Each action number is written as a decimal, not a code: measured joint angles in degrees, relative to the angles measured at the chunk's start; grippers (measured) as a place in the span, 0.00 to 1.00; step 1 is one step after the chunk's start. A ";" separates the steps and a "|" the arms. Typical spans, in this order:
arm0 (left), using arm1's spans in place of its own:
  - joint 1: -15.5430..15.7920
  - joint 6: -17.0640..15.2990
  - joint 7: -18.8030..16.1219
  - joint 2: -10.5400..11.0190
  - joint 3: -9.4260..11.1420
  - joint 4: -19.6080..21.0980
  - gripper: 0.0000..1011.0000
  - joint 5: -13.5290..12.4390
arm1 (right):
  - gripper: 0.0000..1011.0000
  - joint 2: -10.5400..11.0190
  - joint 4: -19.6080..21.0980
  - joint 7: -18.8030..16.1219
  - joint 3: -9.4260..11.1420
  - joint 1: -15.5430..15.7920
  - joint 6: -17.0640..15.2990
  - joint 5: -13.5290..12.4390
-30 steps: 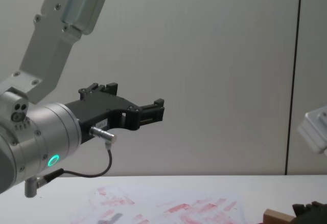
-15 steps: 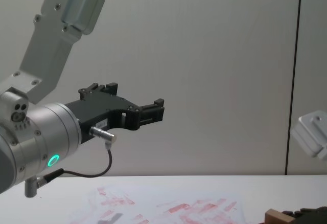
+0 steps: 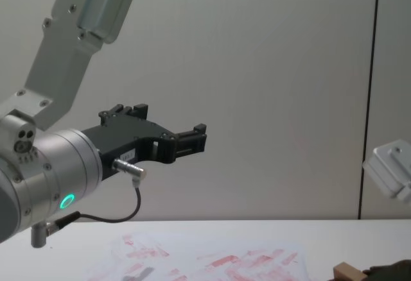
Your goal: Use the one hand to pick up the stamp and affix it onto the A4 paper.
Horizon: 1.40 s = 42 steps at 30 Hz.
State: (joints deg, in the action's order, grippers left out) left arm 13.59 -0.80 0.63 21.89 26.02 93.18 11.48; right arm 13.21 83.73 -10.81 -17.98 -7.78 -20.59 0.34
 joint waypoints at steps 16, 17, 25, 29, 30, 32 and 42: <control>0.00 0.00 0.00 0.00 0.00 0.00 0.99 0.00 | 0.22 -1.38 1.23 -0.94 -0.24 -1.20 5.53 -2.12; 0.00 0.00 0.00 0.00 0.00 0.00 0.99 0.00 | 0.22 -1.76 1.38 -1.30 -0.41 -1.53 6.05 -2.43; 0.00 0.00 0.00 0.00 0.00 0.00 0.99 0.00 | 0.22 -4.74 0.54 -3.28 -2.02 -4.00 7.24 -3.16; 0.00 0.00 0.00 0.00 0.00 0.00 0.99 0.00 | 0.22 -5.98 -0.62 -3.95 -2.76 -5.15 6.90 -2.65; 0.00 0.00 0.00 0.00 0.00 0.00 0.99 0.00 | 0.22 -6.49 -1.24 -4.25 -3.09 -5.65 6.60 -2.20; 0.00 0.00 0.00 0.00 0.00 0.00 0.99 0.00 | 0.22 -7.07 -2.15 -4.51 -3.53 -6.25 6.18 -1.57; 0.00 0.00 0.00 0.00 0.00 0.00 0.99 0.00 | 0.22 -9.11 -6.87 -4.99 -5.23 -8.19 3.65 2.02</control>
State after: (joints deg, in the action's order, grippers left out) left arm 13.59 -0.80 0.63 21.90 26.03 93.18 11.48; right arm 4.10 76.87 -15.80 -23.21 -15.97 -16.94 2.36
